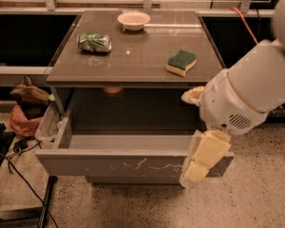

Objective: Open top drawer

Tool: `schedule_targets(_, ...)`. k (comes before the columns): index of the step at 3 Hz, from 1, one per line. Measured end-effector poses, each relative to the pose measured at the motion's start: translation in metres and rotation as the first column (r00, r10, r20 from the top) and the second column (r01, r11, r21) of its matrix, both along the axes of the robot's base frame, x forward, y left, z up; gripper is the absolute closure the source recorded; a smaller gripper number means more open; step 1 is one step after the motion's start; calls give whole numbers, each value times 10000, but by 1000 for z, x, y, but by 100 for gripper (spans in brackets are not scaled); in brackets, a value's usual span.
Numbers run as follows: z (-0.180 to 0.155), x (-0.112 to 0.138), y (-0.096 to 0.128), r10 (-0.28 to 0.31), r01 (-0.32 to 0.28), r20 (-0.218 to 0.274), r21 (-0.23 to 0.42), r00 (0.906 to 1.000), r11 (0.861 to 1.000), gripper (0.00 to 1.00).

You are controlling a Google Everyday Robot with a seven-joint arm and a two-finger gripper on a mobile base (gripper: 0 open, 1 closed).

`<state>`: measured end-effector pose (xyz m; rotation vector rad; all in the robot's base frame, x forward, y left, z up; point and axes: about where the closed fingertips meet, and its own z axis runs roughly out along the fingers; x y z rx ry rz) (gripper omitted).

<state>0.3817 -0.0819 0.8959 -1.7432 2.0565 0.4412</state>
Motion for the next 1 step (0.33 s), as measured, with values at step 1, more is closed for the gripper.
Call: schedule_targets(1, 16, -5, 4, 69, -65, 324, -123, 9995, 9999, 0)
